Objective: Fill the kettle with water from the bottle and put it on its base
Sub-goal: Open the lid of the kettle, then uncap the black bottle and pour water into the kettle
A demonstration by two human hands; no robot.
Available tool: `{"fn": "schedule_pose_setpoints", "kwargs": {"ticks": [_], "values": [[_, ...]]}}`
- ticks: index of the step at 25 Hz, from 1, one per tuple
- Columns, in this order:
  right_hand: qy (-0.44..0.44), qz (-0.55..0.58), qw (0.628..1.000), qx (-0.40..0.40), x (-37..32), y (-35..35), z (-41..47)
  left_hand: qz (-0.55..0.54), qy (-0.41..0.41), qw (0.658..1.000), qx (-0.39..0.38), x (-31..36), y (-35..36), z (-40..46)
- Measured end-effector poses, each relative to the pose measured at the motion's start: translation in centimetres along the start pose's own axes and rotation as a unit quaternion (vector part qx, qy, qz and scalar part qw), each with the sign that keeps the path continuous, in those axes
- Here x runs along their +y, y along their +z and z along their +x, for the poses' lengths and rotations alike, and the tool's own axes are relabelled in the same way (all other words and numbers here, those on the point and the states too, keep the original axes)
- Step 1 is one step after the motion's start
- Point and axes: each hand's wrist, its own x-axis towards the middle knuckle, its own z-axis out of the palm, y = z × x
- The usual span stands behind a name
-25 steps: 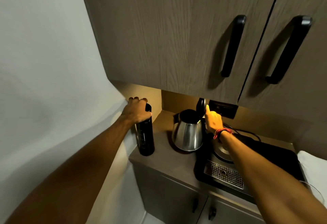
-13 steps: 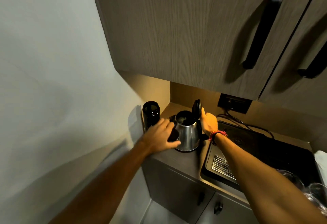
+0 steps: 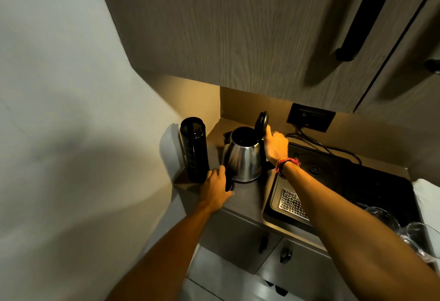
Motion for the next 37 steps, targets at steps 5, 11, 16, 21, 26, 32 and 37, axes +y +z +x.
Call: {"fn": "schedule_pose_setpoints", "kwargs": {"ticks": [5,11,16,21,26,32,37], "values": [[-0.062,-0.068,0.995,0.031,1.5,1.6,2.6,0.035,0.008,0.999,0.0,-1.2,0.3,-0.6],[-0.08,-0.036,0.996,0.032,1.8,1.5,2.0,0.059,0.104,0.962,0.245,-0.7,-3.4,-1.7],[-0.092,-0.025,0.995,0.007,1.7,0.9,2.6,-0.03,0.054,0.889,0.453,0.4,-9.5,0.2],[-0.116,-0.104,0.987,-0.03,2.3,1.0,3.0,-0.184,-0.111,0.903,0.373,-0.7,-11.7,2.3],[-0.109,-0.092,0.988,-0.054,2.4,0.9,3.3,-0.425,-0.132,0.868,0.221,-1.4,-11.1,3.8],[-0.098,-0.109,0.988,-0.047,2.4,0.9,3.2,-0.339,-0.09,0.9,0.258,-0.9,-9.9,3.3],[-0.099,-0.115,0.987,-0.045,2.4,0.8,3.2,-0.2,0.006,0.96,0.196,1.3,-9.9,3.3]]}}
